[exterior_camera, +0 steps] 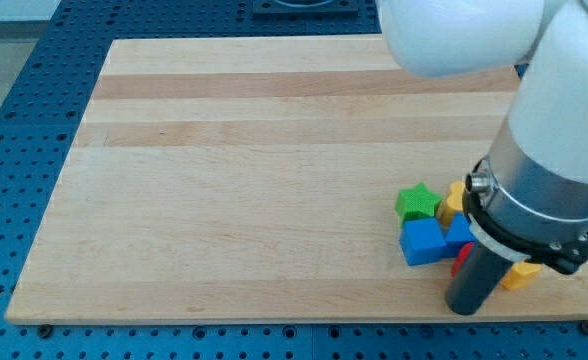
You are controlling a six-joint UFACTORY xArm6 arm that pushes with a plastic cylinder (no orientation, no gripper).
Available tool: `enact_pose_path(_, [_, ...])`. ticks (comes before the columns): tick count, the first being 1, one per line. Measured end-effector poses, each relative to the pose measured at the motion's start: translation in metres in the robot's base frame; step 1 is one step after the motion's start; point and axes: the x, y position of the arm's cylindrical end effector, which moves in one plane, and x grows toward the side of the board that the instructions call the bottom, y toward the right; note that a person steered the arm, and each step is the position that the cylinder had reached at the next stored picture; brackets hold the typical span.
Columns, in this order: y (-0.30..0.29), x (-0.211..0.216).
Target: Move the blue cube to the bottom center of the board
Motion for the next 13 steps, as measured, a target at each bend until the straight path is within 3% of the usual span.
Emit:
enact_pose_path(3, [0.000, -0.039])
enact_pose_path(5, [-0.059, -0.051])
enact_pose_path(7, [-0.024, -0.023])
enact_pose_path(10, [-0.007, -0.083])
enact_pose_path(13, [-0.071, -0.098])
